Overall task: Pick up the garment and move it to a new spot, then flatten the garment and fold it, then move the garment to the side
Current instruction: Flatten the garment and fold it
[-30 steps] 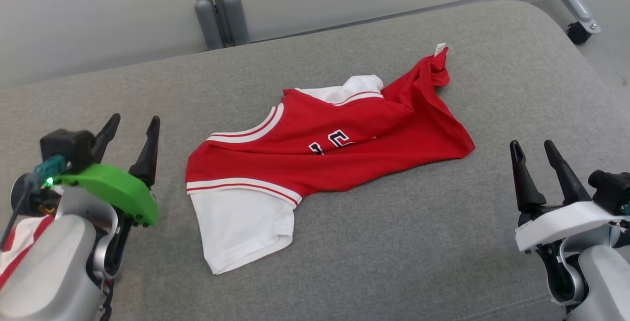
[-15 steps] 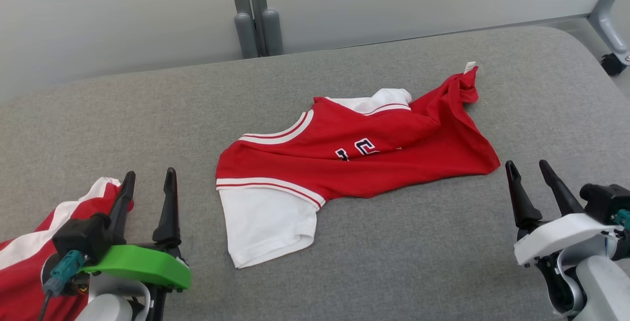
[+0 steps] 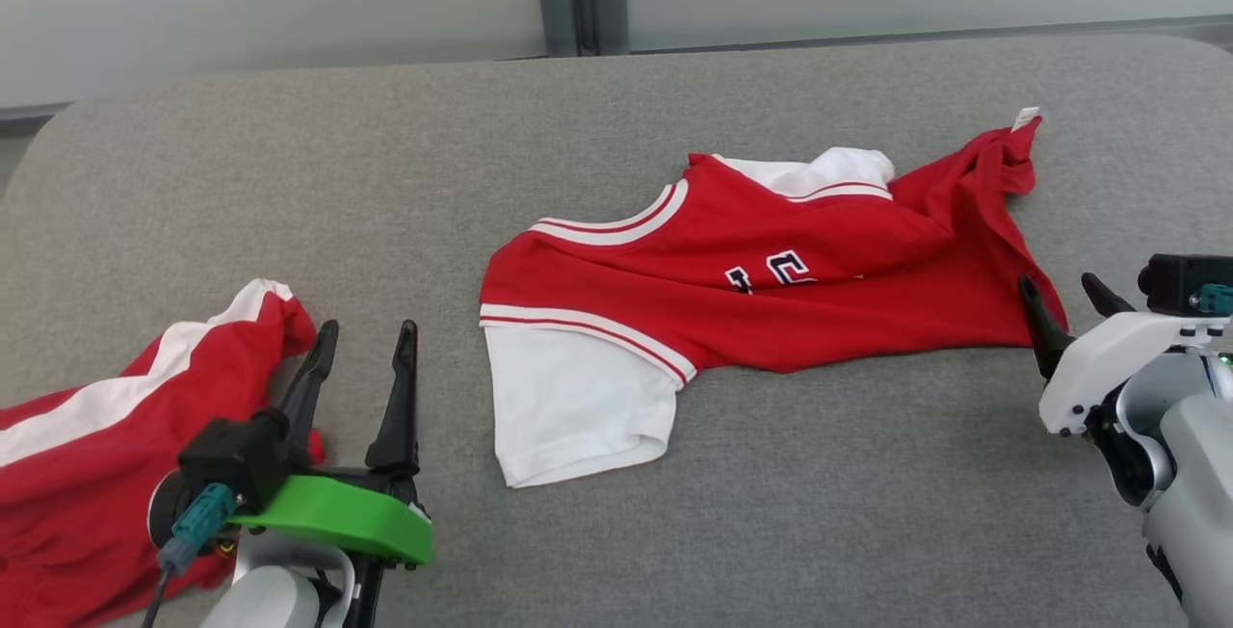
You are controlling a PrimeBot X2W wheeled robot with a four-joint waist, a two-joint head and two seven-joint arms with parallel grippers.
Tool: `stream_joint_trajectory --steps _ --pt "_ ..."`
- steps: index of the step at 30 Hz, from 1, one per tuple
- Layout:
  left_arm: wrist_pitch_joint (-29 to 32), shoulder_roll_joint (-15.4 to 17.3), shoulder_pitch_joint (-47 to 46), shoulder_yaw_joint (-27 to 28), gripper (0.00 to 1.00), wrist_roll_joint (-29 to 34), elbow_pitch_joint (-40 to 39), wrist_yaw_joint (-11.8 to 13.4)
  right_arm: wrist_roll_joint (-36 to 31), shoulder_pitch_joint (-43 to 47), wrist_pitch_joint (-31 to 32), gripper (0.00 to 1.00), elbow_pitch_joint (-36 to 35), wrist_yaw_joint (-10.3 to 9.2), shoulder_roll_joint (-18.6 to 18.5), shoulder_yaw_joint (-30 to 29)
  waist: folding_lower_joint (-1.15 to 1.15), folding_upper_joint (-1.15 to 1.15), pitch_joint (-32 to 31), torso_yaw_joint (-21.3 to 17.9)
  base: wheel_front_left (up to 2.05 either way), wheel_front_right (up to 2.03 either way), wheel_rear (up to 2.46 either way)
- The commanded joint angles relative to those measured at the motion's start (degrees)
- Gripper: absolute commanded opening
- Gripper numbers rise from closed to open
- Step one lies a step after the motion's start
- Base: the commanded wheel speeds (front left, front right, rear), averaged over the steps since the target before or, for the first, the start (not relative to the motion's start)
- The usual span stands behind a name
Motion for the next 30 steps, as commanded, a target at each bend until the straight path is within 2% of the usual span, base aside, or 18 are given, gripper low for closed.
stream_joint_trajectory --steps 1,4,5,7,8,9,10,15,20,26,30 --pt "-0.5 -0.8 -0.9 0.5 1.00 1.0 0.4 0.1 0.2 -1.0 0.7 1.00 1.5 -0.04 -0.2 0.5 0.00 0.00 1.9 2.3 0.00 0.00 0.00" --pt "-0.9 -2.4 -0.5 2.2 1.00 3.7 -0.1 -0.2 0.2 -2.6 1.8 1.00 4.8 -0.05 -0.7 1.1 0.00 0.00 2.4 3.1 0.00 0.00 0.00" --pt "-0.8 -2.9 -0.3 3.0 1.00 4.5 -0.6 -0.4 0.1 -3.0 1.6 0.95 5.5 -0.05 -0.7 1.3 0.00 0.00 2.4 3.3 0.00 0.00 0.00" --pt "-0.8 -4.2 0.9 4.5 1.00 6.8 -1.2 -1.2 0.3 -3.6 1.1 0.47 6.9 -0.05 -0.5 1.8 0.00 0.00 2.4 3.6 0.00 0.00 0.00" --pt "-0.8 -4.7 1.5 5.3 1.00 7.7 -1.4 -1.7 0.5 -3.8 0.8 0.35 7.5 -0.05 -0.3 2.1 0.00 0.00 2.3 3.6 0.00 0.00 0.00" --pt "-0.8 -5.1 1.8 5.9 1.00 8.5 -1.5 -2.0 0.5 -3.9 0.7 0.15 8.0 -0.05 -0.3 2.3 0.00 0.00 2.2 3.7 0.00 0.00 0.00" --pt "-0.8 -5.7 2.2 6.6 1.00 9.6 -1.4 -2.5 0.6 -4.2 0.3 0.00 8.5 -0.05 -0.4 2.7 0.00 0.00 2.1 3.7 0.00 0.00 0.00" --pt "-0.8 -8.3 4.2 8.7 1.00 12.0 -0.1 -4.9 1.6 -4.8 -2.0 0.00 8.4 -0.05 -0.6 4.8 0.00 0.00 1.0 4.1 0.00 0.00 0.00" --pt "-0.8 -10.6 5.2 9.7 1.00 13.6 1.3 -7.6 3.3 -6.9 -3.3 0.00 4.1 -0.05 -1.4 7.4 0.00 0.00 0.5 6.1 0.00 0.00 0.00" --pt "-0.8 -13.0 5.0 10.8 1.00 15.1 2.8 -9.8 5.4 -12.5 0.1 0.00 1.1 -0.04 -2.5 10.1 0.00 0.00 2.6 9.8 0.00 0.00 0.00" --pt "-0.8 -14.6 3.3 11.1 1.00 16.3 3.9 -11.3 7.0 -17.4 2.4 0.00 3.6 -0.05 -2.8 11.1 0.00 0.00 5.0 12.6 0.00 0.00 0.00"
